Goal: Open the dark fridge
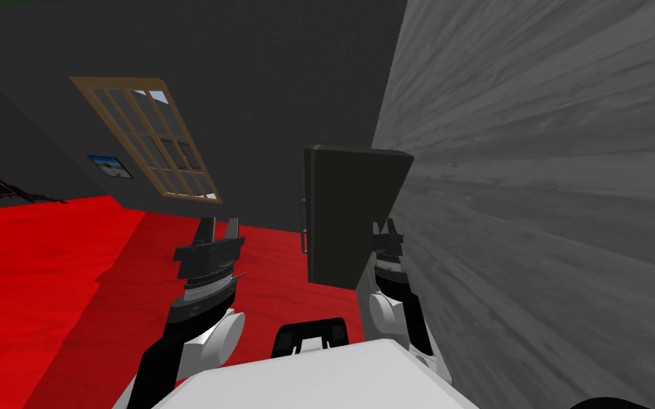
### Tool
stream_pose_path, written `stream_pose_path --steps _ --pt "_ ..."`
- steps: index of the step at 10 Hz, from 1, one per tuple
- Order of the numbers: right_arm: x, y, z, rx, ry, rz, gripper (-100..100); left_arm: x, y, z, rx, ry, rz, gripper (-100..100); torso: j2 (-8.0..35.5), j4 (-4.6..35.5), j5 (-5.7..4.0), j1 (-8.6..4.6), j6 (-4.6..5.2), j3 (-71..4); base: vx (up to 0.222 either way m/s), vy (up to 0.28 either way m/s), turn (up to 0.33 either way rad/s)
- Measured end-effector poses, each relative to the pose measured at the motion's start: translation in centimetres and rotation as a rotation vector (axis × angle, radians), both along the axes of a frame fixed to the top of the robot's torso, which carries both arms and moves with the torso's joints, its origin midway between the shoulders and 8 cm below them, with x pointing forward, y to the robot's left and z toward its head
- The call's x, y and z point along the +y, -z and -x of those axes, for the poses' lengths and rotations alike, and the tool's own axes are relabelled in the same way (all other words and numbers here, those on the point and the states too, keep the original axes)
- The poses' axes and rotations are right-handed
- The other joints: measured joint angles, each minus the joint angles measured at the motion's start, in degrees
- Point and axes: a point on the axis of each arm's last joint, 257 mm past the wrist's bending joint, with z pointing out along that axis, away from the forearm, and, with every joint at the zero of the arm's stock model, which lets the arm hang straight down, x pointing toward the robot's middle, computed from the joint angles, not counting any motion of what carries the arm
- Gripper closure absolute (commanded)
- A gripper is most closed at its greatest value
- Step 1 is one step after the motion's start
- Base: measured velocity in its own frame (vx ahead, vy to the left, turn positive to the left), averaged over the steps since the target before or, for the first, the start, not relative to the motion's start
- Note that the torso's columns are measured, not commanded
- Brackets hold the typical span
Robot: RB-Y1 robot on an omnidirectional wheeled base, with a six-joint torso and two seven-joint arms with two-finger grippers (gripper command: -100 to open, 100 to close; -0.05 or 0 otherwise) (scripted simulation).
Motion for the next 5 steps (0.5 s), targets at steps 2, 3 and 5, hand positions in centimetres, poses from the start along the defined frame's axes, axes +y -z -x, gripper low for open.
stream_pose_path --steps 2,3,5 --pt "0.00 0.00 0.00 0.000 0.000 0.000 0 0.00 0.00 0.00 0.000 0.000 0.000 0 8.47 8.46 0.00 0.00 0.00 -16.91 0.000 0.000 0.000" --pt "0.00 0.00 0.00 0.000 0.000 0.000 0 0.00 0.00 0.00 0.000 0.000 0.000 0 12.70 12.69 0.00 0.00 0.00 -25.37 0.000 0.000 0.000" --pt "0.35 0.23 -0.16 0.005 -0.019 0.010 -100 0.00 0.01 -0.01 0.000 0.000 0.000 0 18.85 18.80 0.01 0.02 0.00 -37.78 0.008 0.011 0.025"
